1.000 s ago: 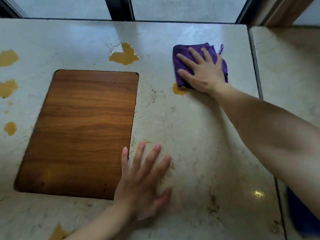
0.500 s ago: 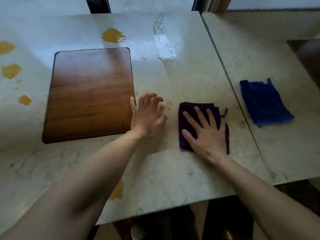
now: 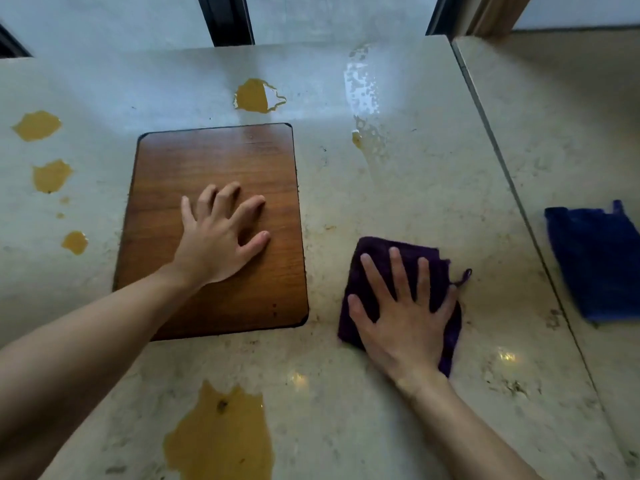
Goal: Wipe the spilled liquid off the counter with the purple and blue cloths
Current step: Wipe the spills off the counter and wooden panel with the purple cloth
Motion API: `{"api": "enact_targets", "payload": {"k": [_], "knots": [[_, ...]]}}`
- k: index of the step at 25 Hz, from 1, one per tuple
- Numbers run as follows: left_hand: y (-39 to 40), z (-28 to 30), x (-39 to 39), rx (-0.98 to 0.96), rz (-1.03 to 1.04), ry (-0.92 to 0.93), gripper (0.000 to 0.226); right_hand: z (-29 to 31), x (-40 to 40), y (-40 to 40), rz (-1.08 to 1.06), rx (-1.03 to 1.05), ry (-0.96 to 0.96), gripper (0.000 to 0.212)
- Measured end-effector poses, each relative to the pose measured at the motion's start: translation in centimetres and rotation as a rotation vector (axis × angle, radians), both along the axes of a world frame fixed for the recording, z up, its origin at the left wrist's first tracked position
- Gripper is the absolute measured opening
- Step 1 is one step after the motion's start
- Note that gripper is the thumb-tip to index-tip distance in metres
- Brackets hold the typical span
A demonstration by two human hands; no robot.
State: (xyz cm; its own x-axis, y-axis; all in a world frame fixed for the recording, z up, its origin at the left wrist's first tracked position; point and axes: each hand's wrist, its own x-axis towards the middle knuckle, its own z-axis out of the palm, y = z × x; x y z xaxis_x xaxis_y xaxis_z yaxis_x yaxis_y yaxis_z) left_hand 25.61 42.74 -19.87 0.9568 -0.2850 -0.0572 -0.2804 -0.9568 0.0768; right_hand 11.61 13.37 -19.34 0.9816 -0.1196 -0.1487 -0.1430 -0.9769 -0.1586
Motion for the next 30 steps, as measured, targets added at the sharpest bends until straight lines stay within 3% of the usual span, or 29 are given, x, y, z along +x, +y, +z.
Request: {"api": "enact_targets", "payload": {"k": [3,10,13,16,20,23,30], "knots": [[0.0,-0.8,0.2,-0.009,0.018,0.020,0.068,-0.3,13.6,0.5,0.008,-0.024,-0.087,0.064],[-0.2,-0.5,-0.3,-0.012,0.006,0.025,0.072,0.1,40.7,-0.3,0.027,0.026,-0.004,0.067],[0.0,-1.1,-0.1,-0.002,0.016,-0.006,0.072,0.4,48.1,0.9,0.094,0.005,-0.007,0.068],[0.1,-1.5,-0.1,-0.001,0.019,-0.012,0.073,0.7,50.6,1.9,0.282,-0.048,-0.007,0.067],[0.2,-1.1,0.1,-0.006,0.035,0.017,0.072,0.6,46.2,3.1,0.462,-0.052,-0.041,0.062],[0.2,-0.1,0.2,-0.021,0.025,0.045,0.070,0.8,37.0,3.0,0.488,-0.023,-0.020,0.060],[-0.3,0.6,-0.5,-0.046,0.047,0.024,0.067,0.2,3.9,0.5,0.221,-0.023,-0.049,0.057]]}}
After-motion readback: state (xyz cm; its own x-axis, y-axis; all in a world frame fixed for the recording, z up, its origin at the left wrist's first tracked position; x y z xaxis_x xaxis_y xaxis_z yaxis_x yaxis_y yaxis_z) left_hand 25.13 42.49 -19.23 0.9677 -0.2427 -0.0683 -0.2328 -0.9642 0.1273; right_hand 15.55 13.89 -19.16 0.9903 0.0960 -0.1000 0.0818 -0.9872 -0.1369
